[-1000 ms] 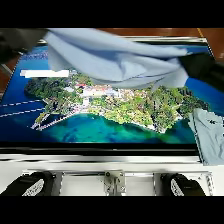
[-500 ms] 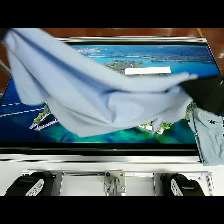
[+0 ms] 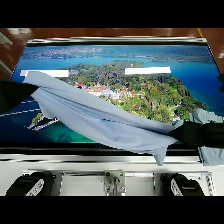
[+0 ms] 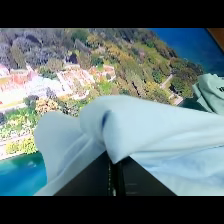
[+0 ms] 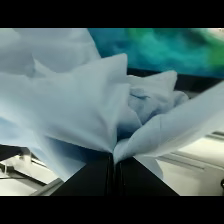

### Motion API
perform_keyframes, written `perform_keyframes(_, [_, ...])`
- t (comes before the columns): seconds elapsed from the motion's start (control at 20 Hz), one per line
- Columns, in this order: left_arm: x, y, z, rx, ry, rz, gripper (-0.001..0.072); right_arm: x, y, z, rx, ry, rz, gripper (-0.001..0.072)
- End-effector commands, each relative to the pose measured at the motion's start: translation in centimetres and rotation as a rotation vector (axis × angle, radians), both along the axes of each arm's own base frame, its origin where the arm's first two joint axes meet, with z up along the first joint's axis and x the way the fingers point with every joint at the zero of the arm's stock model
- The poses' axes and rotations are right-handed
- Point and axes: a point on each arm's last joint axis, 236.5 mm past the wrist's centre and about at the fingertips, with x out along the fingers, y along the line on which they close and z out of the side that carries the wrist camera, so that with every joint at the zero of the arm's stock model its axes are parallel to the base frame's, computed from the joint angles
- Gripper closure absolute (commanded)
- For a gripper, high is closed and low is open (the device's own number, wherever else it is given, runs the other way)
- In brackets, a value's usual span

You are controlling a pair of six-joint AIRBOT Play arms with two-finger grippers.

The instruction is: Fold the shirts.

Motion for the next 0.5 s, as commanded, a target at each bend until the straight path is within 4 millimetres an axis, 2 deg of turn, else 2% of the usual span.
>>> perform_keyframes(0.0, [2.4,0.5,-1.6,-0.015,0.035,0.052,0.0671,1.2,-2.5,-6.3,-0.086,0.11,-0.098,0.0652])
perform_keyframes(0.15, [8.0,0.8,-4.7,-0.065,0.082,0.12,0.0671,5.7,-5.0,-11.9,-0.15,0.095,-0.222,0.0652])
perform_keyframes(0.25, [11.8,0.0,-8.4,-0.096,0.161,0.136,0.0671,9.6,-5.7,-14.5,-0.136,0.054,-0.296,0.0651])
perform_keyframes(0.45, [18.2,-5.5,-16.8,-0.142,0.252,0.042,0.0671,17.2,-6.0,-18.1,-0.054,-0.011,-0.429,0.0651])
